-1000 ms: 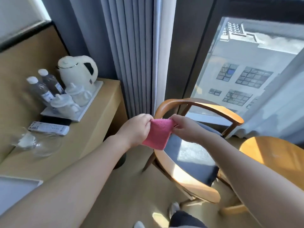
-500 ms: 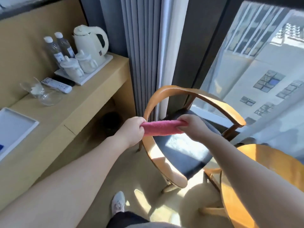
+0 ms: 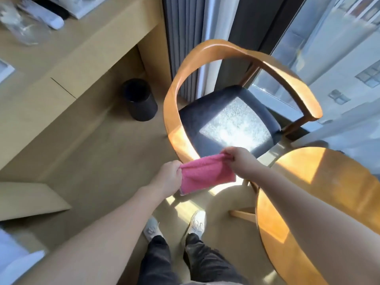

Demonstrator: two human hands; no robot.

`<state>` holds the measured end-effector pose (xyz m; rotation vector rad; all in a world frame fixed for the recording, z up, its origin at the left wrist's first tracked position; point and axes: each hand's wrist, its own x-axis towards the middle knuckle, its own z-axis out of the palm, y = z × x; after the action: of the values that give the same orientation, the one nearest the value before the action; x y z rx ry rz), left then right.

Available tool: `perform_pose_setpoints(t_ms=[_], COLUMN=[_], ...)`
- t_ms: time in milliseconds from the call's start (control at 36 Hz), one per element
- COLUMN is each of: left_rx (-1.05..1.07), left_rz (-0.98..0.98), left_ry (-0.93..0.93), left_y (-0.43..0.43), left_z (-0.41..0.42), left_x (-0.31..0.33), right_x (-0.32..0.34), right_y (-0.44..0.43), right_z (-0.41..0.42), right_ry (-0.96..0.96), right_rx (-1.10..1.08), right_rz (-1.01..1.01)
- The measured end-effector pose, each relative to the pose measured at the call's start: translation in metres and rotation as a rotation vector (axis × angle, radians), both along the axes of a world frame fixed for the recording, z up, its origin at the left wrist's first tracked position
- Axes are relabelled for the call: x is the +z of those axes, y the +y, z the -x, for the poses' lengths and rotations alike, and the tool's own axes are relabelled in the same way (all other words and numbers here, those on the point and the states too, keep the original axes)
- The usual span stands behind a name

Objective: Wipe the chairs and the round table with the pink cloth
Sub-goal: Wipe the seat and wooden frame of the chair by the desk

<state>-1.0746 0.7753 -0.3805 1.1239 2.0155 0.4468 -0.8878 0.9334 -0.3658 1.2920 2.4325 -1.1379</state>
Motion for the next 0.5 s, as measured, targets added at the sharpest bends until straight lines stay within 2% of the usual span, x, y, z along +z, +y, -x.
perform_pose_setpoints(t_ms=[83,278,361,444,500], left_rx=[0.037,0.152,0.147,0.153,0.159], left_rz=[0.053,0.092,0.085,0.091,0.094], left_ry=[-0.006,0.037,0.060,0.096,0.100], left_y=[0.002,0.000,-0.008,-0.020,-0.027], left_z=[-0.003,0.003,0.007,0.011,0.012], left_x=[-0.030,-0.077,-0.080,-0.079,-0.077], right_x=[-0.032,-0.089,-0.093,-0.089,-0.087], right_y=[0.008,0.015,-0.008,-0.036,-0.050], right_z=[0.006,0.033,0.038,0.043,0.046], right_ry=[-0.068,-0.161,-0.126,-0.093,-0.077], right_rx=[-0.014,-0.207,-0.152,0.043,0.035], right_rz=[0.015,-0.007,0.005,-0.093,-0.078])
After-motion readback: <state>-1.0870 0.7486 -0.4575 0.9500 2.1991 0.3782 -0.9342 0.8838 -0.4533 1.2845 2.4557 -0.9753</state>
